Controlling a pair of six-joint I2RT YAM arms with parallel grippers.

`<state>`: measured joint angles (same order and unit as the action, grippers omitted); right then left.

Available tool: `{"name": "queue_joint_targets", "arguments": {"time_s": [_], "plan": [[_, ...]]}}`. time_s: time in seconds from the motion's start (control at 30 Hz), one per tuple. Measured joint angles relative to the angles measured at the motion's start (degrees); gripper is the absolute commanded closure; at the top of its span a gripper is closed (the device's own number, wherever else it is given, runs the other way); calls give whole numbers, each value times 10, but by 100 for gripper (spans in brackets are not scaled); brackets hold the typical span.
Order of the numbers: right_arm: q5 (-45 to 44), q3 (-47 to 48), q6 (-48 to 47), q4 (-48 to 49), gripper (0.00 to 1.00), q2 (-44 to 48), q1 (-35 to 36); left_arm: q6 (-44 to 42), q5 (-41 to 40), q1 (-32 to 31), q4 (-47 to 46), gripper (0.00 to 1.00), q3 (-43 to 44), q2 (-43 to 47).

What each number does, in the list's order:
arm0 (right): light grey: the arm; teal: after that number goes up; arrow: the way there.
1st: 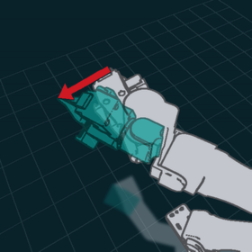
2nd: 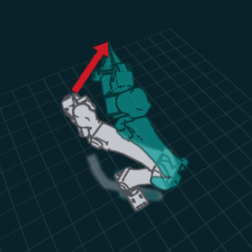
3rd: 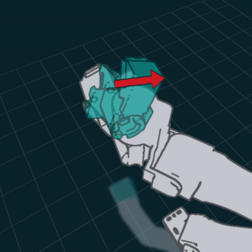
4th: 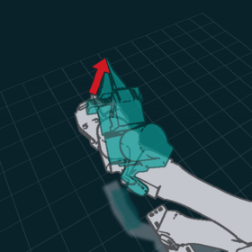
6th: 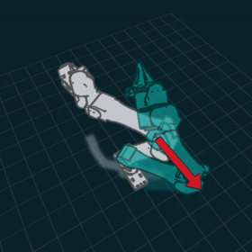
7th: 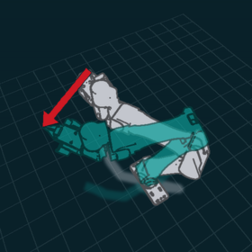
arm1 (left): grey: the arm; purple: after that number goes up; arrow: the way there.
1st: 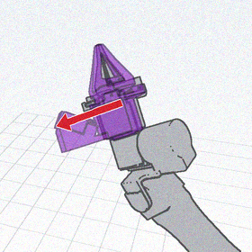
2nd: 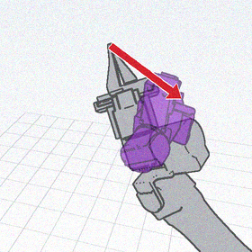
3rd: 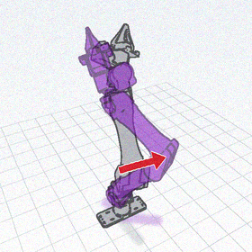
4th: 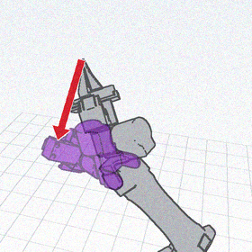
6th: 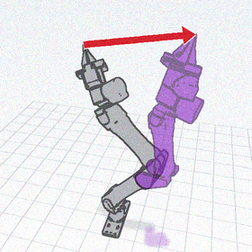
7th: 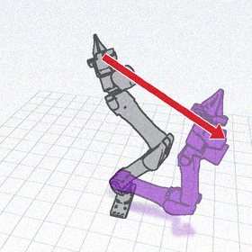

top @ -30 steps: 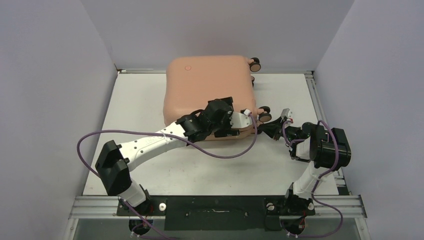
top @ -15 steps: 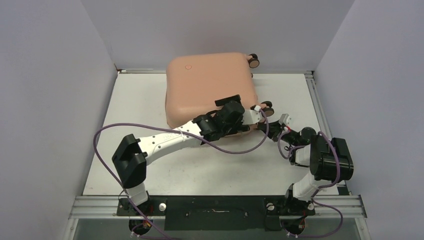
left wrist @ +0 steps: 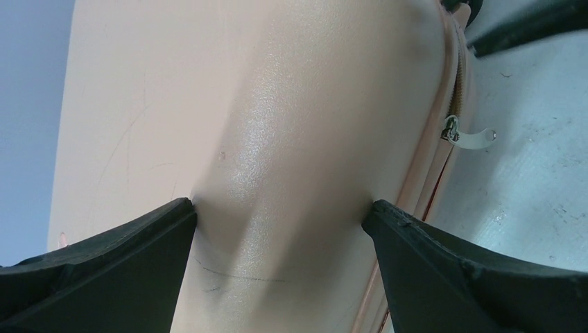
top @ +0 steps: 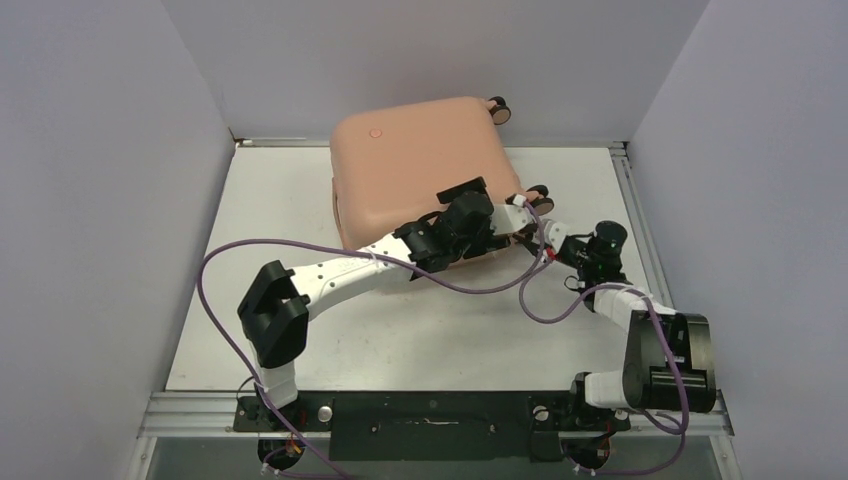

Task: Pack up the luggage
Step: Zip the luggage at the center of the board.

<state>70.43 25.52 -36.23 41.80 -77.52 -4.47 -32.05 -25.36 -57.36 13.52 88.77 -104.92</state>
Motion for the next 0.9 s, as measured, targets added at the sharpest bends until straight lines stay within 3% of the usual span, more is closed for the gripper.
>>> {"name": "queue_joint_targets", "arguments": {"time_s": [0.1, 0.2, 0.37, 0.53, 0.7, 0.9], "plan": [[-67, 34, -45, -62, 58, 0, -8, 4, 7, 3, 0, 4, 0, 2], [-111, 34, -58, -94, 53, -12, -27, 9, 14, 5, 0, 4, 0, 4], [-129, 35, -54, -121, 41, -54, -33, 14, 24, 9, 0, 4, -1, 8], [-89, 80, -36, -122, 39, -128, -54, 15, 37, 12, 0, 4, -5, 12], [-48, 98, 27, -46, 39, -185, -78, 14, 59, 19, 0, 4, -14, 23], [41, 192, 146, 47, 39, -287, -80, 13, 110, 39, 14, 4, -21, 40]]}}
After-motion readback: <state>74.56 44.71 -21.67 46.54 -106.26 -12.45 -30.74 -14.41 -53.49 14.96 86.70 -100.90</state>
